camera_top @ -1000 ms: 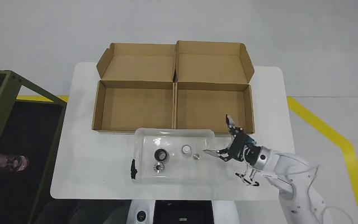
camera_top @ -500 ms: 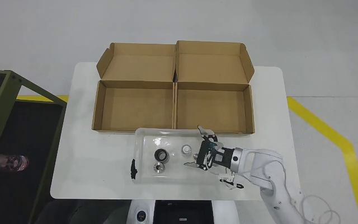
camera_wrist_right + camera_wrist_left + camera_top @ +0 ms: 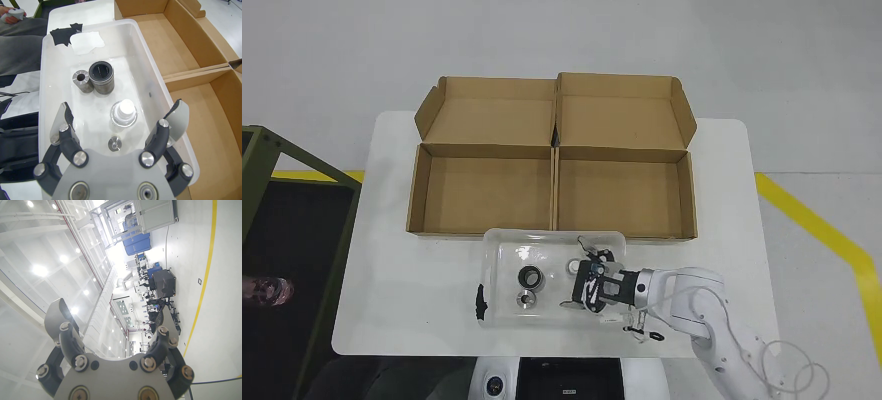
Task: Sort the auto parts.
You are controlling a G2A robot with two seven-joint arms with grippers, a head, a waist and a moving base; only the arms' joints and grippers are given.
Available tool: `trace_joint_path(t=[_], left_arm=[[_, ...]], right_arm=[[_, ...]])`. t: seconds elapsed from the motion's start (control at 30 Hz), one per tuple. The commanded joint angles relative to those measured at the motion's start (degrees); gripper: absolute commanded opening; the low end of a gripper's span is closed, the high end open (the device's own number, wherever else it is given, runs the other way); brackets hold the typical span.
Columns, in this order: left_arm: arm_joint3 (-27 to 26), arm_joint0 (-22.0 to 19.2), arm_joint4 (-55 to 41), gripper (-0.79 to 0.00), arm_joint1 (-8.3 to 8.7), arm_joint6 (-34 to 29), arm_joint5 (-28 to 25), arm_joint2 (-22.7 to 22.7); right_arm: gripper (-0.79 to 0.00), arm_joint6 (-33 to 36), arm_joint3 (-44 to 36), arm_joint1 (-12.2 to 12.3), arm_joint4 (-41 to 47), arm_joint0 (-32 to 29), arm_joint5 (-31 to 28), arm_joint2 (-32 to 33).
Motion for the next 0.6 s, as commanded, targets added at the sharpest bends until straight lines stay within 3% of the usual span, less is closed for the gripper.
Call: trace_joint_path(t=[0.0,0.03,0.23,0.3,0.33,0.4,0.5,0.57], left_arm=[[0.0,0.0,0.0,0.000,0.00,0.0,0.0,0.0],[0.0,0.0,0.0,0.000,0.00,0.0,0.0,0.0],[0.0,0.0,0.0,0.000,0.00,0.0,0.0,0.0],[0.0,0.0,0.0,0.000,0.00,0.0,0.0,0.0],[0.0,0.0,0.0,0.000,0.00,0.0,0.0,0.0],[0.0,0.0,0.0,0.000,0.00,0.0,0.0,0.0],[0.0,0.0,0.0,0.000,0.00,0.0,0.0,0.0],[0.0,0.0,0.0,0.000,0.00,0.0,0.0,0.0]], right_arm=[[-0.003,0.1,0.6,0.0,-0.1,0.4,0.3,-0.4],[-0.077,0.1,0.9,0.0,-0.2,0.6,0.4,-0.6],[-0.311,0.4,2.4,0.1,-0.6,1.6,1.1,-1.6],[-0.332,0.3,2.6,0.2,-1.3,2.1,1.4,-1.8],[-0.403,0.1,2.8,0.2,-1.6,2.2,1.4,-2.0],[-0.437,-0.2,3.0,0.3,-2.5,2.4,1.8,-2.1],[-0.551,-0.9,3.2,0.4,-3.6,2.5,2.4,-2.3],[-0.693,-1.4,3.3,0.5,-3.7,2.6,2.4,-2.5]])
